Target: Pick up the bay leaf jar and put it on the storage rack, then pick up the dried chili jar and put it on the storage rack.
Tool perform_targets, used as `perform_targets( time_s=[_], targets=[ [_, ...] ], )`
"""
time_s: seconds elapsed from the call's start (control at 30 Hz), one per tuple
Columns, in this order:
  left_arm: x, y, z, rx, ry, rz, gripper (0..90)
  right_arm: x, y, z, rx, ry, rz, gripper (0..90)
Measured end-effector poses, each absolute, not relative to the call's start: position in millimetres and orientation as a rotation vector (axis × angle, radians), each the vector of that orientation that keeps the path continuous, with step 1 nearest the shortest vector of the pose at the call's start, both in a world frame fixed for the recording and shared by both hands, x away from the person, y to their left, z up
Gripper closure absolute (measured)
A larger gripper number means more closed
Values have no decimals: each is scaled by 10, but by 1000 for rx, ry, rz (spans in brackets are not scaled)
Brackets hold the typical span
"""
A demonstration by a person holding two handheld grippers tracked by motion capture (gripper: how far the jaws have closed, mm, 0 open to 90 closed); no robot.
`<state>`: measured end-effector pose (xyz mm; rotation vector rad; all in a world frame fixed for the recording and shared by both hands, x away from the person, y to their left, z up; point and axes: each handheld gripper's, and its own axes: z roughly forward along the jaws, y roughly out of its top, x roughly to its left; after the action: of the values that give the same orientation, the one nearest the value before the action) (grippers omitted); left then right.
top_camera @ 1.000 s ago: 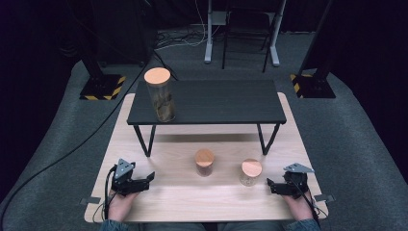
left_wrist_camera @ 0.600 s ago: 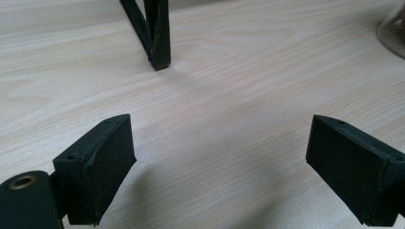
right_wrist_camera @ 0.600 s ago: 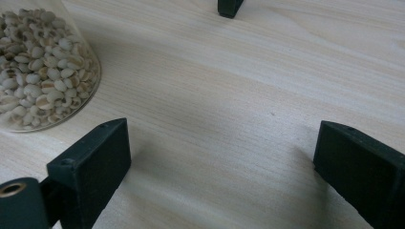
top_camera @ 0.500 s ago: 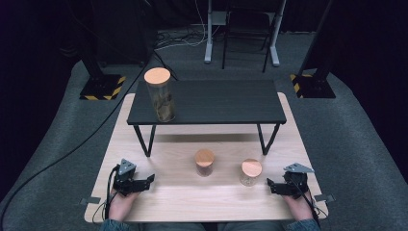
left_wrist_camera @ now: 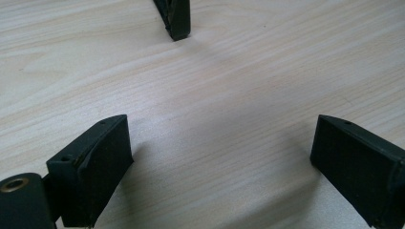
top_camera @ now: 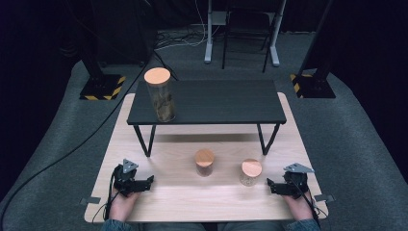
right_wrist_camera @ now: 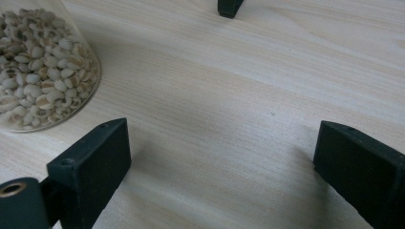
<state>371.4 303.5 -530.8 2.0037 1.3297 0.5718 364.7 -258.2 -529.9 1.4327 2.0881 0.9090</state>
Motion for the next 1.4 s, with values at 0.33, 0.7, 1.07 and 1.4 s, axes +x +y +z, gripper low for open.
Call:
perform_targets(
  time_s=[0.33,0.7,1.07,1.4],
  targets=[
    [3727,3033,-5312,2023,1323,558,12,3645,-2597,-5296,1444,2076,921,64],
    [3729,3033,-5312,2023,1325,559,8,3629,-2637,-5271,1457,2046,959,76],
    [3731,3032,-5313,2024,1329,562,3,3595,-2655,-5215,1451,2017,995,81],
    [3731,3031,-5313,2024,1330,563,1,3540,-2672,-5097,1449,1971,1059,81]
  ],
)
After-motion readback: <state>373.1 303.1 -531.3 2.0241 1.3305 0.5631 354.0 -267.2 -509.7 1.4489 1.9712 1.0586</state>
